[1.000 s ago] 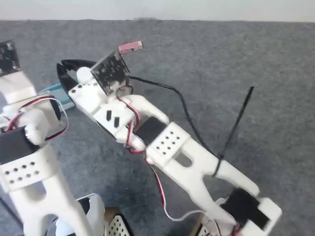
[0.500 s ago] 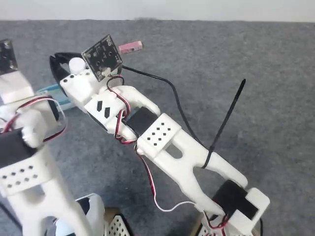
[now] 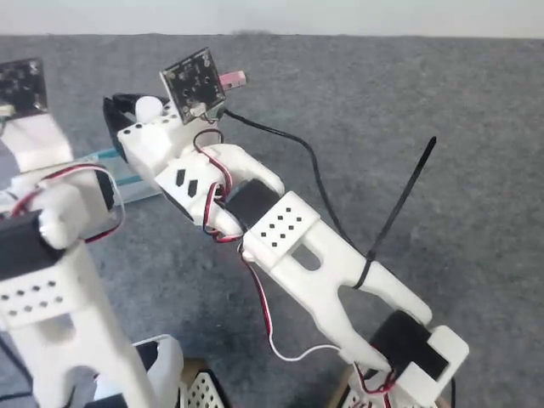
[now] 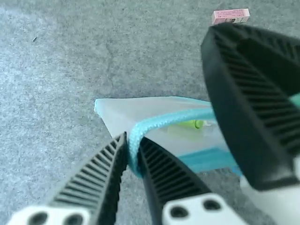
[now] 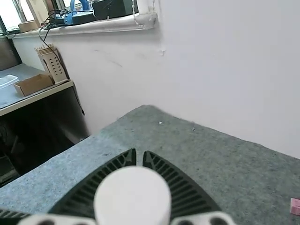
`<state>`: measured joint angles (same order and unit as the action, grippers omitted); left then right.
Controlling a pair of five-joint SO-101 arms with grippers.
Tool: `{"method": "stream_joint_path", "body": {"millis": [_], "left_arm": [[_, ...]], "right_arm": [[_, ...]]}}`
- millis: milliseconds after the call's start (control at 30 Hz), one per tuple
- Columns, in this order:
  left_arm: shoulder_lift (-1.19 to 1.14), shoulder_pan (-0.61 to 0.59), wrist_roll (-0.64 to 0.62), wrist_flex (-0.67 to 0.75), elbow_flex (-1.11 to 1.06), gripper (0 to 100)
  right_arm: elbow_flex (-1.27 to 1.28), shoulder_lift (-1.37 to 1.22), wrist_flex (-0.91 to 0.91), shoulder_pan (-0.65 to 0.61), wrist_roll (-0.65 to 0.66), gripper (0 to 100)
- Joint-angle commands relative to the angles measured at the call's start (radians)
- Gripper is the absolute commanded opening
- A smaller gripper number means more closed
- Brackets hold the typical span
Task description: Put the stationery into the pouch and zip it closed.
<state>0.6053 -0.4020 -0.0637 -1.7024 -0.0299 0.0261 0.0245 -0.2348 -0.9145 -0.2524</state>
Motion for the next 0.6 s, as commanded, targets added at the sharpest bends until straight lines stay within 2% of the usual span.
{"method": "stream_joint_path", "body": {"millis": [0, 100, 233, 400, 567], "left_arm": [[-0.035, 0.006, -0.011, -0.035, 0.085, 1], [-0.049, 0.006, -0.014, -0.052, 0.150, 1], [-0.091, 0.032, -0.015, -0.052, 0.165, 1], [-0.106, 0.044, -0.015, -0.054, 0.162, 1], [-0.106, 0.043, -0.017, -0.052, 0.165, 1]], "right_arm": [[-0.058, 0.039, 0.021, 0.022, -0.018, 0.7], [-0.058, 0.024, 0.030, 0.039, -0.003, 0.7], [-0.084, -0.028, 0.079, 0.041, 0.083, 0.7], [-0.175, -0.188, 0.143, 0.042, 0.153, 0.7], [-0.253, -0.346, 0.143, 0.016, 0.158, 0.7]]}}
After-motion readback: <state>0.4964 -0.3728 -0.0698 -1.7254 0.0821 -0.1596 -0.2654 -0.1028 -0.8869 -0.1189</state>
